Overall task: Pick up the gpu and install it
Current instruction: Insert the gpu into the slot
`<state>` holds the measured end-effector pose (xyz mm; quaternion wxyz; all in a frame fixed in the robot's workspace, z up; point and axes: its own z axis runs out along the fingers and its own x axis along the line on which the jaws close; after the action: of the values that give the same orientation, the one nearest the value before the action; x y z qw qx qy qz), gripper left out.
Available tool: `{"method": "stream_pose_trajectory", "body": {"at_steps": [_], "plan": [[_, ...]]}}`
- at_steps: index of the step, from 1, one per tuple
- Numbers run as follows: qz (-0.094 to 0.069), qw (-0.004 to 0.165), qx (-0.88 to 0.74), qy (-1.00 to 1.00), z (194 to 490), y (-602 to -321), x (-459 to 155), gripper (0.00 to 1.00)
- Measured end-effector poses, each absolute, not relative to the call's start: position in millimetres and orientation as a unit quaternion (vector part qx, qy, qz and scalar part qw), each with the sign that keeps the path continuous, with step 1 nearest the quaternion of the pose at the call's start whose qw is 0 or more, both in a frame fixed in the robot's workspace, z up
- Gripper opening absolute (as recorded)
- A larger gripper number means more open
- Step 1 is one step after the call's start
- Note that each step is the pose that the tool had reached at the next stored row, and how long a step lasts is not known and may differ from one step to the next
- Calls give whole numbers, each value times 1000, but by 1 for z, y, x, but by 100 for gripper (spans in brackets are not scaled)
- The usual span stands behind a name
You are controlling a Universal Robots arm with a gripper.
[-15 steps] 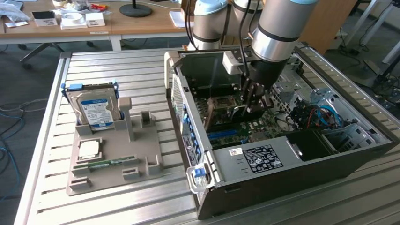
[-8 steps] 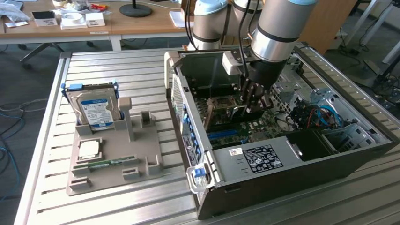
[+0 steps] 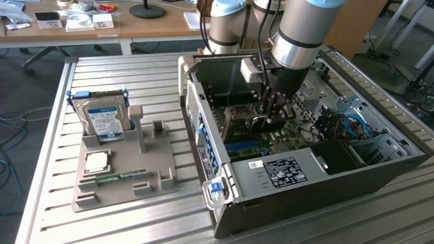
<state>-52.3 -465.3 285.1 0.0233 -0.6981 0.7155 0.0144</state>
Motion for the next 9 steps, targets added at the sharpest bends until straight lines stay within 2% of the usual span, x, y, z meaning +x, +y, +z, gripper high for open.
{"method": "stream_pose_trajectory", "body": {"at_steps": [9], "plan": [[14,23,-698,716,283,-465,-55,27]]}}
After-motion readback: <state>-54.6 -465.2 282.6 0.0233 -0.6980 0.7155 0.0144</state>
